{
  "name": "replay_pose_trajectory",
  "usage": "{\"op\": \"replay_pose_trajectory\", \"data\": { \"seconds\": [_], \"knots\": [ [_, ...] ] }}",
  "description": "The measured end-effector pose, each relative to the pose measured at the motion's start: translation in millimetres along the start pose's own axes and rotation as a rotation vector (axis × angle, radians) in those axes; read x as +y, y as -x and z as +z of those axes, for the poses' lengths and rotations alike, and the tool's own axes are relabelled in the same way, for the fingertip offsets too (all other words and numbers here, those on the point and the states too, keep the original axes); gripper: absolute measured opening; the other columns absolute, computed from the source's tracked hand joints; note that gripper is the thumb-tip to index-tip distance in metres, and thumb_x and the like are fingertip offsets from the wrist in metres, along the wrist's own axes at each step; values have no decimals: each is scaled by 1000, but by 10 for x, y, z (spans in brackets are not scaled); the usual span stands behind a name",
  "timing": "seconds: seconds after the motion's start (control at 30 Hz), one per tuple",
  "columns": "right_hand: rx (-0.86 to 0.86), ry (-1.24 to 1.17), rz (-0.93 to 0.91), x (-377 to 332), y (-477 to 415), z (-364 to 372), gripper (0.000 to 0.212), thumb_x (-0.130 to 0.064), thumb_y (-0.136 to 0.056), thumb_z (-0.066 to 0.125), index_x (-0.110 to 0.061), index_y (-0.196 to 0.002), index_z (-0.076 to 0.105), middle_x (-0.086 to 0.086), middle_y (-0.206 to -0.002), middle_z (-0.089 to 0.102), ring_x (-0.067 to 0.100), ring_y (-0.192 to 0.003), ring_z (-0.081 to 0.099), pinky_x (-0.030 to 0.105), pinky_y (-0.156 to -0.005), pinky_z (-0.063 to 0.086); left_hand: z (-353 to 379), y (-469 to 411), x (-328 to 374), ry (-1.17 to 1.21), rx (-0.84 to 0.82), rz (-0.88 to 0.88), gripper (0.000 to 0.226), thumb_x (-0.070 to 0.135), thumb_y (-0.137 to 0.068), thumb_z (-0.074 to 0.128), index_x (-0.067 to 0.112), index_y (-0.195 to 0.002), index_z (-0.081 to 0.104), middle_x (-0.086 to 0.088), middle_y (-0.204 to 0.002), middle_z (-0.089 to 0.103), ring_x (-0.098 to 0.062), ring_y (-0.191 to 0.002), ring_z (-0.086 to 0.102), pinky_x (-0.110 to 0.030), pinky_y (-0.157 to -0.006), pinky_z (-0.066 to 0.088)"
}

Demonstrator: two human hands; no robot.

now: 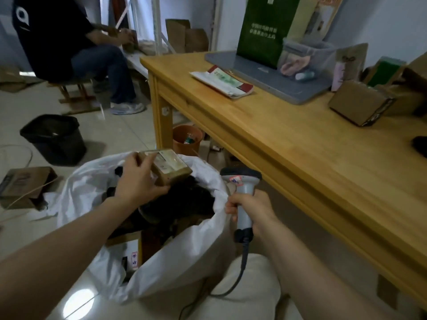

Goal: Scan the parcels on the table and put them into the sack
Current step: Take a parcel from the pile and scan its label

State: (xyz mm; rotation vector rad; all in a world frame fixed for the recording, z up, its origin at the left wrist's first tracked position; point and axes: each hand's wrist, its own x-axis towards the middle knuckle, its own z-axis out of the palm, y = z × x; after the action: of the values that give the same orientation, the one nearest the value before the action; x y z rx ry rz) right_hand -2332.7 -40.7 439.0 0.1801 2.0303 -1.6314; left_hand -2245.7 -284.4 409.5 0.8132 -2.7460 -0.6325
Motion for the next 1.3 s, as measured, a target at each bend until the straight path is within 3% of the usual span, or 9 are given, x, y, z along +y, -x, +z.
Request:
{"op": "replay_pose_trajectory", "data": {
  "seconds": [0.17,0.27,0.47,0.6,0.77,1.0,1.2,1.3],
  "knots": [
    [117,152,40,113,-449,18,7,5,-78,63,-1,-76,59,16,-67,67,26,-61,65,31,-49,52,355,-337,-78,-216,-249,-13,100,53,-65,79,23,-145,29,-17,-140,25,-36,-128,35,-43,-103,43],
    [118,318,20,125,-715,105,11,-2,-77,67,-4,-84,58,9,-71,65,25,-72,65,40,-73,57,406,-603,-54,-298,-339,-42,99,55,-65,78,25,-145,27,-18,-140,25,-38,-125,37,-46,-99,45],
    [-30,486,-42,16,-1147,423,27,-14,-79,72,-5,-102,61,11,-99,62,25,-92,59,31,-75,46,686,-781,-214,-327,-457,-138,91,51,-65,78,25,-140,34,-18,-142,19,-38,-127,36,-48,-99,46],
    [-140,600,-2,-85,-1422,603,30,-16,-79,71,-8,-105,58,9,-103,58,23,-93,56,29,-73,42,737,-852,-314,-336,-462,-162,88,52,-66,78,27,-139,37,-15,-135,25,-37,-123,40,-47,-96,47],
    [-228,703,105,-66,-1571,655,39,-14,-78,71,-7,-113,55,13,-110,56,28,-100,56,30,-76,44,584,-875,-313,-323,-540,-177,91,57,-67,77,32,-144,34,-13,-142,21,-35,-123,43,-44,-99,47],
    [-200,592,36,-136,-1550,776,47,-10,-78,69,-2,-121,53,11,-105,53,26,-94,54,31,-74,42,58,-883,-114,-421,-571,-221,92,72,-60,72,35,-138,40,-9,-127,34,-28,-115,46,-36,-92,45],
    [-194,459,62,-152,-1405,752,41,-8,-78,71,-2,-115,55,10,-96,56,27,-96,55,32,-74,42,591,-768,-188,-424,-653,-168,83,73,-54,74,28,-120,54,-7,-121,44,-25,-109,46,-34,-78,43],
    [-182,423,60,-127,-1367,697,35,-8,-79,71,-5,-110,55,10,-94,56,25,-91,54,30,-70,41,702,-857,-195,-397,-642,-164,85,73,-52,76,26,-120,54,-9,-120,44,-27,-110,46,-33,-76,41]
  ]
}}
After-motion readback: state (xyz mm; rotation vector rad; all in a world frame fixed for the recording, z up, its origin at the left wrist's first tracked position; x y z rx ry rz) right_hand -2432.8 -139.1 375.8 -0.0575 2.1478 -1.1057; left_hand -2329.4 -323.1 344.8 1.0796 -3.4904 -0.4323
